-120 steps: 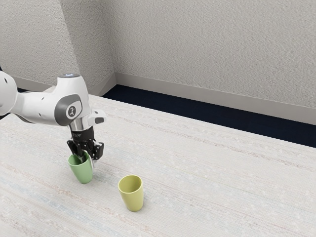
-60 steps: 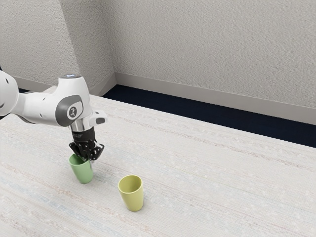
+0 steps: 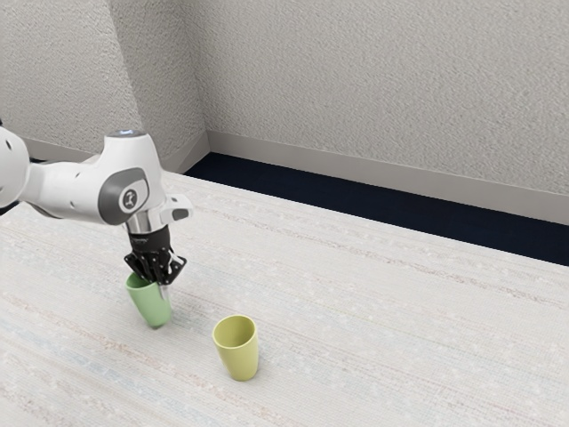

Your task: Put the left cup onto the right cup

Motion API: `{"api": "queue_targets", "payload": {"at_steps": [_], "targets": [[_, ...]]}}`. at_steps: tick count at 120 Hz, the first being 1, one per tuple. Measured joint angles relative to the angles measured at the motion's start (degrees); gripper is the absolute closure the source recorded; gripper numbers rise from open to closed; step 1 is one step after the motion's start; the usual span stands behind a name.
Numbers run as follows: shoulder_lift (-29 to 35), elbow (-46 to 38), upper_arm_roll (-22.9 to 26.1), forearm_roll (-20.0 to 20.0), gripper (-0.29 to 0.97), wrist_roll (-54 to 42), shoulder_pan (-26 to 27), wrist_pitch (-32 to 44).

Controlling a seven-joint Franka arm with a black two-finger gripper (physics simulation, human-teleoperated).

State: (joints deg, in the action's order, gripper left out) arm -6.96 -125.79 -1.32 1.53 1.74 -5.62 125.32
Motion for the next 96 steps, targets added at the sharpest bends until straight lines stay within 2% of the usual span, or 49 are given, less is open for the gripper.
{"api": "queue_targets", "payload": {"at_steps": [28,48,78,96], "targets": [[1.31,0.58,0.53,-0.69,0.78,0.8,0.6,-1.81],[3.51,0.94,2.71,-3.15,0.78,2.01,0.74,-4.04],[7.83,1.05,9.01,-7.96,0.78,5.09,-0.26,-7.81],[8.99,1.34,13.47,-9.28,0.78,7.13,-1.02,-9.25]]}}
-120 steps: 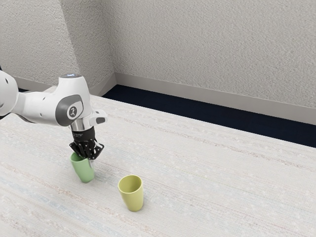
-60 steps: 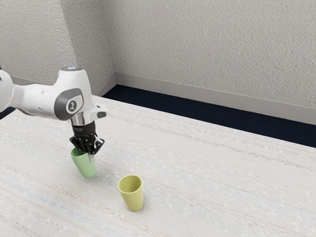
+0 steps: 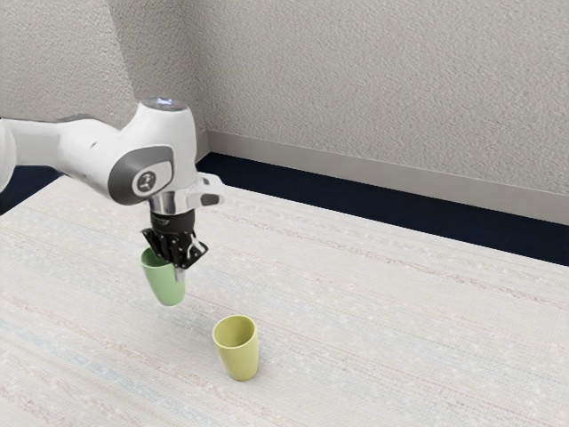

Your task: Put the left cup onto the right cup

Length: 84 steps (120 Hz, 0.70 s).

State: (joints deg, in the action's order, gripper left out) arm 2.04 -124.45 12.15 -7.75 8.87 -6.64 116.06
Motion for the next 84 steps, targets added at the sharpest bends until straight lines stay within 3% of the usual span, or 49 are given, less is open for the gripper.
{"api": "queue_targets", "payload": {"at_steps": [42,84], "targets": [[1.71,3.04,10.11,-0.5,0.78,4.38,1.97,-3.3],[3.12,3.6,16.77,-0.36,0.78,7.93,-0.47,-4.92]]}}
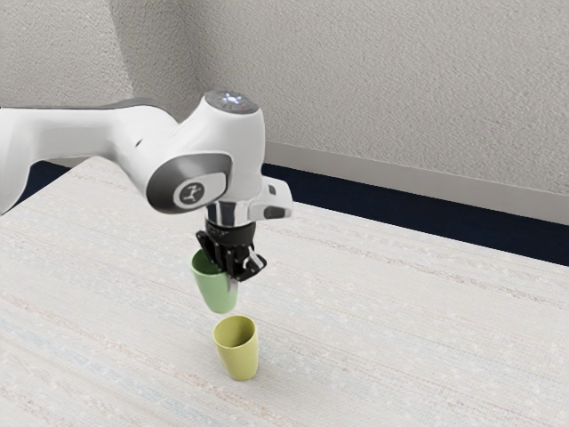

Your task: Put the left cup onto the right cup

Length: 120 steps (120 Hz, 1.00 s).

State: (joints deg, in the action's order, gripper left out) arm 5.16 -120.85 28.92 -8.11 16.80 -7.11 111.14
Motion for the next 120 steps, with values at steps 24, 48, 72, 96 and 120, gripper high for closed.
{"api": "queue_targets", "payload": {"at_steps": [24,48,72,96,120], "targets": [[-0.41,0.98,2.0,0.02,0.78,1.72,-0.2,-0.12],[-0.96,1.2,3.09,0.18,0.78,3.34,-0.13,-0.13],[-1.9,0.99,3.32,0.41,0.78,4.84,-0.17,-0.07],[-3.52,0.95,3.23,0.28,0.78,6.03,-0.17,0.25],[-4.59,1.02,3.13,0.07,0.78,6.89,-0.22,0.62]]}}
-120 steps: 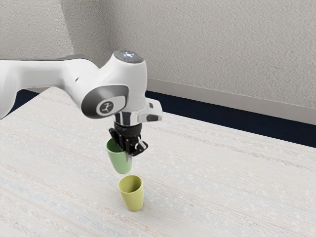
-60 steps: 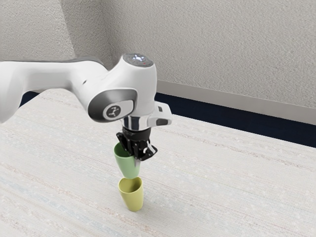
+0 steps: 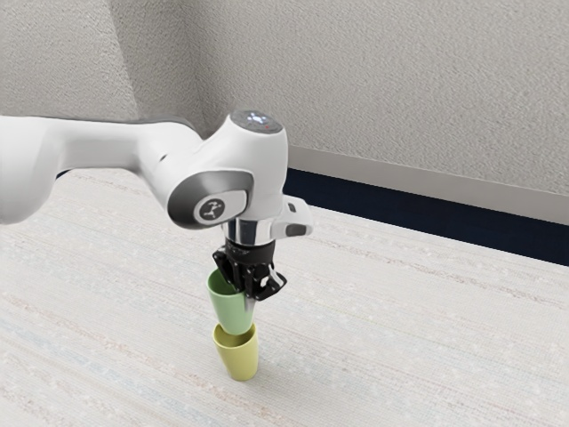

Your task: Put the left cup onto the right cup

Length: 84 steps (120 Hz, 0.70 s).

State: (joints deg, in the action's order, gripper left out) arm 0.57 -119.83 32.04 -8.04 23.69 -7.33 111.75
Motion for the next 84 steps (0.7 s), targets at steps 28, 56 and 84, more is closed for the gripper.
{"api": "queue_targets", "payload": {"at_steps": [28,56,84], "targets": [[-1.09,0.01,0.23,-0.08,0.78,0.76,-0.33,0.55],[-1.93,-0.05,0.14,-0.12,0.78,1.49,-0.5,0.8],[-2.02,-0.25,0.09,-0.12,0.78,2.09,-0.77,0.88]]}}
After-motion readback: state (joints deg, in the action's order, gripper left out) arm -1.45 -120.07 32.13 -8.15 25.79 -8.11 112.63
